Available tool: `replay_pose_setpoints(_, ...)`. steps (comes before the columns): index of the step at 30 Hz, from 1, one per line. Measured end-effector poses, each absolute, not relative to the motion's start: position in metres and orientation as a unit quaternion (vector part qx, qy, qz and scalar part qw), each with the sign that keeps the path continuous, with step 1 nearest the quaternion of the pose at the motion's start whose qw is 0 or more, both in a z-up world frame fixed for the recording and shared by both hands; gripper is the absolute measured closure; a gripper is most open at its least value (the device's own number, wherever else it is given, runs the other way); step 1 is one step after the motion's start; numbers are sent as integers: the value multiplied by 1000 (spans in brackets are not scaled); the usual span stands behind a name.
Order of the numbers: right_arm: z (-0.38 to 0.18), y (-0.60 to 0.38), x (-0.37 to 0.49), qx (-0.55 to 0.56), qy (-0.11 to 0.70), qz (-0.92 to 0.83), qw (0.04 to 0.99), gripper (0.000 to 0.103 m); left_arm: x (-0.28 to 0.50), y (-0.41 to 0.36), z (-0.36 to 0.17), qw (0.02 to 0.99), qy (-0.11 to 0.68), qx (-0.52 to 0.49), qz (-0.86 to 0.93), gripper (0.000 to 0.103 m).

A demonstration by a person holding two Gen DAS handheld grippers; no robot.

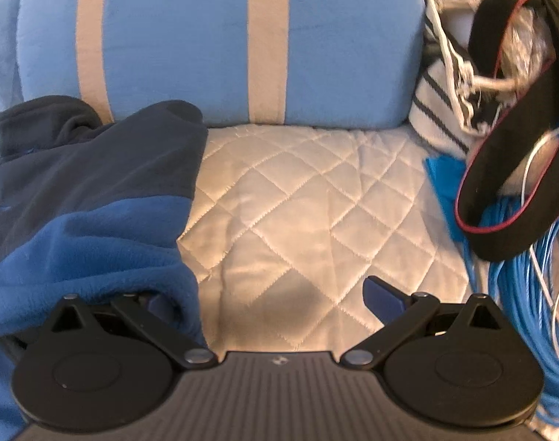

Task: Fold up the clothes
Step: 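Lower the sleeve onto the hoodie and open the left gripper, then raise the left gripper and move both grippers back over the hoodie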

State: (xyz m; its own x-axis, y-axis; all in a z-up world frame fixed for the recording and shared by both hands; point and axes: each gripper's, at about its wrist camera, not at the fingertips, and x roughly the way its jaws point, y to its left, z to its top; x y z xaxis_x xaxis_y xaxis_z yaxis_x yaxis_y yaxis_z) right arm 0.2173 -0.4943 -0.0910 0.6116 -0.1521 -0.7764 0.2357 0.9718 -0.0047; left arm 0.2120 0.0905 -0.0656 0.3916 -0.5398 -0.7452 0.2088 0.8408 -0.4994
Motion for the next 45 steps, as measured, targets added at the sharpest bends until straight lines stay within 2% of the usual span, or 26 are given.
replay_pose_setpoints(2,-92,-491,217,44,432,-107,894,0,214,91,-68,814,510,-167,-223,84)
replay_pose_setpoints(4,-88,-488,212,37,436,-102,893,0,214,94,-68,811,515,-171,-218,77)
replay_pose_setpoints(6,-82,-487,205,32,439,-94,893,0,212,99,-59,818,515,-163,-198,54)
replay_pose_setpoints(10,-66,-485,187,18,438,-81,895,0,196,113,-24,847,480,-149,-176,40)
replay_pose_setpoints(12,-53,-487,173,8,432,-76,899,0,185,122,-3,862,455,-146,-169,23)
replay_pose_setpoints(13,-44,-488,165,6,427,-73,901,0,179,126,9,872,441,-140,-162,19)
replay_pose_setpoints(15,-25,-491,149,3,416,-67,907,0,165,134,36,895,409,-116,-133,1)
replay_pose_setpoints(21,43,-501,97,9,366,-54,929,0,131,158,104,923,348,-120,-109,0)
replay_pose_setpoints(34,195,-539,2,40,221,-96,970,0,66,158,233,943,229,-157,-182,0)
replay_pose_setpoints(41,261,-547,-45,33,148,-115,982,0,44,154,274,930,187,-197,-246,0)
replay_pose_setpoints(45,274,-552,-66,55,120,-120,984,0,31,143,283,949,162,-148,-227,0)
